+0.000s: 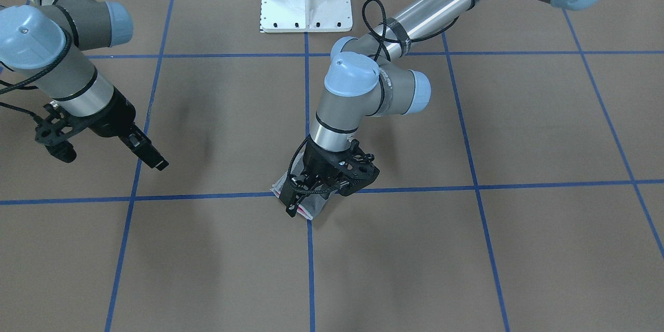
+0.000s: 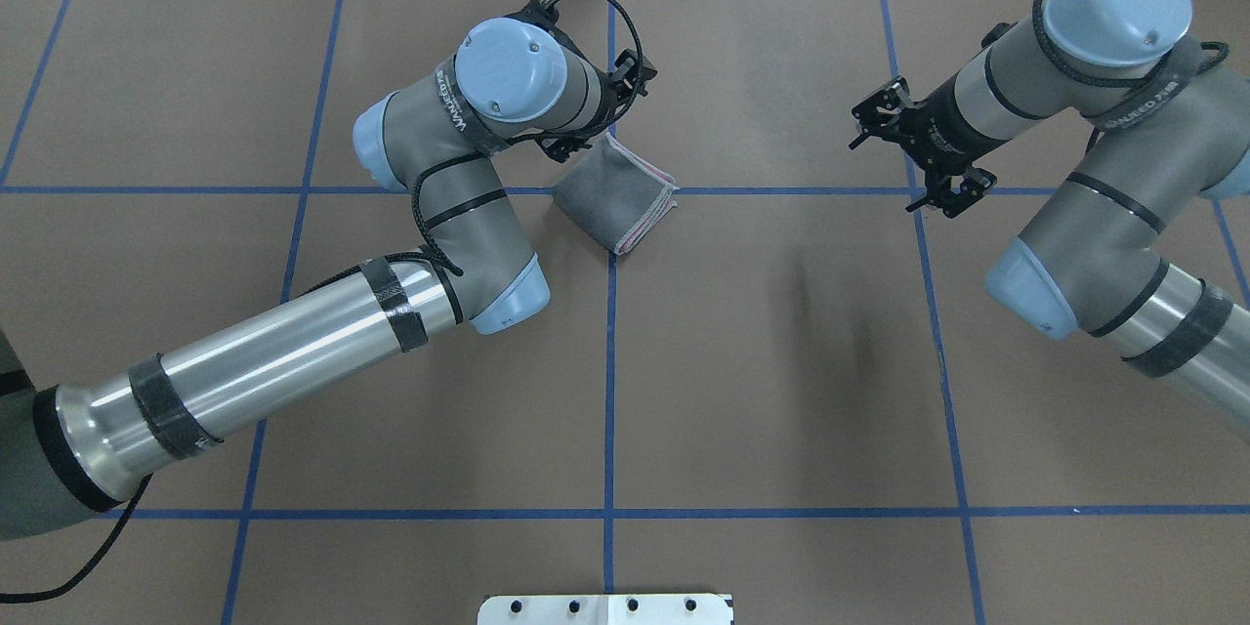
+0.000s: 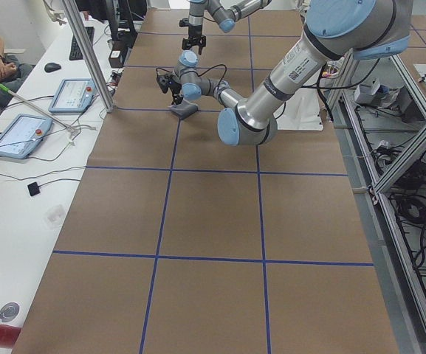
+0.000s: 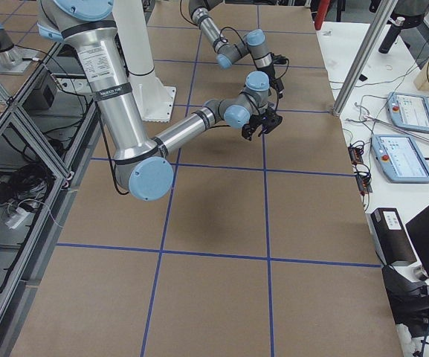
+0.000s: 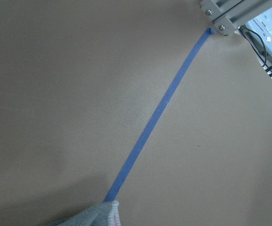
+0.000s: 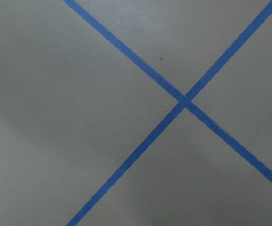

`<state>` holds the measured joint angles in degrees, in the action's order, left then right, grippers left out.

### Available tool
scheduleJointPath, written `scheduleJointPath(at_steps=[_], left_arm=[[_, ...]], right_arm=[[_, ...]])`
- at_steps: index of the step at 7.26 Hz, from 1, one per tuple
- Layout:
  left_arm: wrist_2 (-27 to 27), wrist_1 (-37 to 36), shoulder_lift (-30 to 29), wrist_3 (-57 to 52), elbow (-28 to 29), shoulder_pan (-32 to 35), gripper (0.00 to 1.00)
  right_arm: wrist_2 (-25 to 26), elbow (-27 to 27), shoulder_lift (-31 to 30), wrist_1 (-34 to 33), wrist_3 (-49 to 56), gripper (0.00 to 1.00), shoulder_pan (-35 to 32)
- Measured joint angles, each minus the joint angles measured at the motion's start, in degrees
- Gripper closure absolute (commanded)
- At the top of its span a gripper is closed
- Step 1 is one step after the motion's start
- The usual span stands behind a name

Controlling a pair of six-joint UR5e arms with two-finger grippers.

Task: Fold towel twice with both arms
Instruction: 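Press the folded towel flat with the left gripper and adjust it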

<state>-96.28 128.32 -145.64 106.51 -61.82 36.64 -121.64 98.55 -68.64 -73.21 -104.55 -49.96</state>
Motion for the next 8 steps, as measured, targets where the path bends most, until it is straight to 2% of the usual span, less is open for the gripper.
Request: scheduleJointPath(at_steps=[8], left_arm=[[-2.5,-0.6,3.2,0.4,0.2,-1.9,0.0]], right_arm=[[1.4,0.3,1.7,0.0,-1.4,0.0,1.3]])
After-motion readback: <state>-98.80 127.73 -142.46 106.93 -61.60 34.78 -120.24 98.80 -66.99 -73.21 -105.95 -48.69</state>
